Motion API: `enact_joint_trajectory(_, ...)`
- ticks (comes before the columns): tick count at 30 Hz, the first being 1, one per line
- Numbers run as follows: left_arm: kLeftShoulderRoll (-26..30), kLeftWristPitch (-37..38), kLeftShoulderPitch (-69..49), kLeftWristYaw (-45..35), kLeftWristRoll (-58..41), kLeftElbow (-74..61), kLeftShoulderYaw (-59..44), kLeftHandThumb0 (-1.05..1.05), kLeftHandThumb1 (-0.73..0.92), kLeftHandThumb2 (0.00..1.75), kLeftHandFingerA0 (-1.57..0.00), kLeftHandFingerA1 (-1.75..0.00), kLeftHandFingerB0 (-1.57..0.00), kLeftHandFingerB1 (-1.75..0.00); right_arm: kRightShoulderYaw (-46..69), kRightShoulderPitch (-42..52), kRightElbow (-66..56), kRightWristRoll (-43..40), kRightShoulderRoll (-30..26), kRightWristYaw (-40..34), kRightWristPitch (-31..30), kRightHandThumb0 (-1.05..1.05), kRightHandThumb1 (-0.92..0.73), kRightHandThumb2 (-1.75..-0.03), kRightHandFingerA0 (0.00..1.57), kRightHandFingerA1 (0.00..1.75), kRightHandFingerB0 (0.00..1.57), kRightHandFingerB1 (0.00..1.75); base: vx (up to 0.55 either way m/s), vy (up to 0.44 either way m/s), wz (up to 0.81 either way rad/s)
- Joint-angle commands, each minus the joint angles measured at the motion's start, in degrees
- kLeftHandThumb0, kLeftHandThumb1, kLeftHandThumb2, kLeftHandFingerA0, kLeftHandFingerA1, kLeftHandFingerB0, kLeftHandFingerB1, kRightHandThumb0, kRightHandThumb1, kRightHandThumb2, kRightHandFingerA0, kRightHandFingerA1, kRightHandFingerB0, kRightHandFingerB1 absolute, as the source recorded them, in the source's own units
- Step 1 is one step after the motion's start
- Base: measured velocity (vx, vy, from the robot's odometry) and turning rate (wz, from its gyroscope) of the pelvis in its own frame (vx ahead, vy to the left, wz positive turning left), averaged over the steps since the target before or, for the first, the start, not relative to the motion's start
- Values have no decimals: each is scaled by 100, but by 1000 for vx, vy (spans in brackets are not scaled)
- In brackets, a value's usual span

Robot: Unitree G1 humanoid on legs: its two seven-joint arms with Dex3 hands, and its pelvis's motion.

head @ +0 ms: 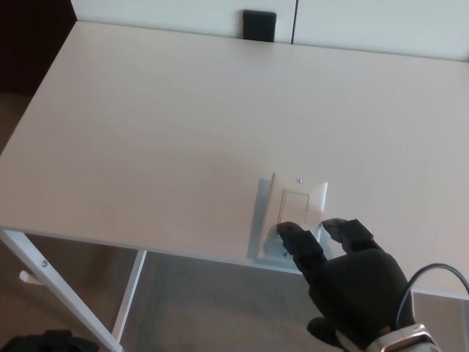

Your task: The robot walk towards a table in front and then clicks the light switch button using the right hand's index finger

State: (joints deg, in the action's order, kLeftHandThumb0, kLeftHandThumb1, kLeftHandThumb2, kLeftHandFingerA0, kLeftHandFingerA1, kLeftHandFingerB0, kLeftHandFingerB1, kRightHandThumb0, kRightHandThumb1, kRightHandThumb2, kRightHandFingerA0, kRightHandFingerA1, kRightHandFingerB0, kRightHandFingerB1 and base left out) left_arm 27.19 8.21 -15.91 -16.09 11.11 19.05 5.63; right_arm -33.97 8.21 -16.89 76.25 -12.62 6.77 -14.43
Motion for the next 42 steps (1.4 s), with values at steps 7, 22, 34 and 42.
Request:
enact_joint_trajectory(7,79,7,-25,-112,-10,87,-33,-38,50,56,-65,-42,-54,-37,-74,351,-671,138,-195,355,106,-75,-60,-60,7,26,27,32,0,0,0)
enact_joint_trajectory(22,85,12,-45,-136,-3,83,-35,-38,50,55,-66,-42,-54,-37,232,332,-727,157,-119,248,66,-38,-32,-94,2,52,0,46,0,0,0)
enact_joint_trajectory(34,89,-18,-61,-143,33,69,-12,-39,51,56,-64,-41,-53,-37,640,56,-467,-31,-27,78,143,-78,-52,-90,3,31,15,43,0,0,0)
enact_joint_trajectory(42,90,-6,-33,-148,45,86,4,-39,50,56,-65,-41,-53,-37,604,-76,-69,-74,72,75,72,-76,-51,-89,1,26,15,40,0,0,0)
